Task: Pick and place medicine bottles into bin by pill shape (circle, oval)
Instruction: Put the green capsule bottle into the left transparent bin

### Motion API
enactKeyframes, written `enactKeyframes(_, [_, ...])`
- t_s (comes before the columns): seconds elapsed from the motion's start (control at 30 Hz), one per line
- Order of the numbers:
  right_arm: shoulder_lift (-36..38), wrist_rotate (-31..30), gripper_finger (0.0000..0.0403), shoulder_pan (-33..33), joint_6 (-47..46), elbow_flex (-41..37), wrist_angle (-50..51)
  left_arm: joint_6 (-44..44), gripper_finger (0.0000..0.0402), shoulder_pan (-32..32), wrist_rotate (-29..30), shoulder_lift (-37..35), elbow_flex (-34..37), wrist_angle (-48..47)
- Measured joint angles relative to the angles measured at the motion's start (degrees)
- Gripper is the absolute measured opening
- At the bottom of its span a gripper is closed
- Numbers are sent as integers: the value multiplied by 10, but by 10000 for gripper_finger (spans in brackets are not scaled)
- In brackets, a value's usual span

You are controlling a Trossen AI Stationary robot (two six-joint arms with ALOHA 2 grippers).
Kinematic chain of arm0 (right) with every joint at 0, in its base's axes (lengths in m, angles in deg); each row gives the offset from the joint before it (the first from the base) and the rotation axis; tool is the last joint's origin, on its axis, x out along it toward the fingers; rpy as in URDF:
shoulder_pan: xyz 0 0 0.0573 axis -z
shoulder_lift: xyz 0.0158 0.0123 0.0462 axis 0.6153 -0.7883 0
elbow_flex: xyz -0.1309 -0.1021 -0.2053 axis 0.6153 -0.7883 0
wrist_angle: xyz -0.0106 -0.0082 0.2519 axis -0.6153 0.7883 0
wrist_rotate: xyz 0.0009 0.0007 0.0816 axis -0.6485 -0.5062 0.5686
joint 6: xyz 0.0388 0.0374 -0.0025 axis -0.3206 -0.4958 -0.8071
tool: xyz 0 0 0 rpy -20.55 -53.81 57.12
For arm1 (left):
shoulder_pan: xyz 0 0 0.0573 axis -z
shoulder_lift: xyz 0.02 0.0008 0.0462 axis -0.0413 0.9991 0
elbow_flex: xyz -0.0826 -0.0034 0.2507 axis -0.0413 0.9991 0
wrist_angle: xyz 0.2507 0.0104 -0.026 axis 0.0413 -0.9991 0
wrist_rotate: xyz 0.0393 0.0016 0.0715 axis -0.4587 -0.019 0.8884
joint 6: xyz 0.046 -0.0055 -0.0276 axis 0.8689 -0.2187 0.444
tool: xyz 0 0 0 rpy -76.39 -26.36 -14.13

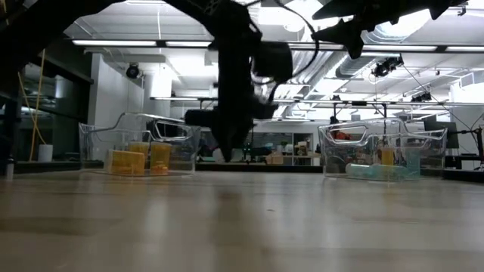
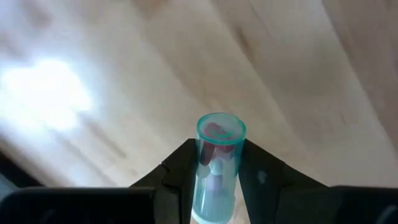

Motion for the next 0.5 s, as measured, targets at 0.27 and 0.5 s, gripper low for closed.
enactKeyframes(0.27, [0,0,193,0,2,0,-1,-97,91,-16,-53,-68,-64,-27])
enactKeyframes(0.5, [0,0,193,0,2,0,-11,-220,92,-74,-155,-196,-64,-19])
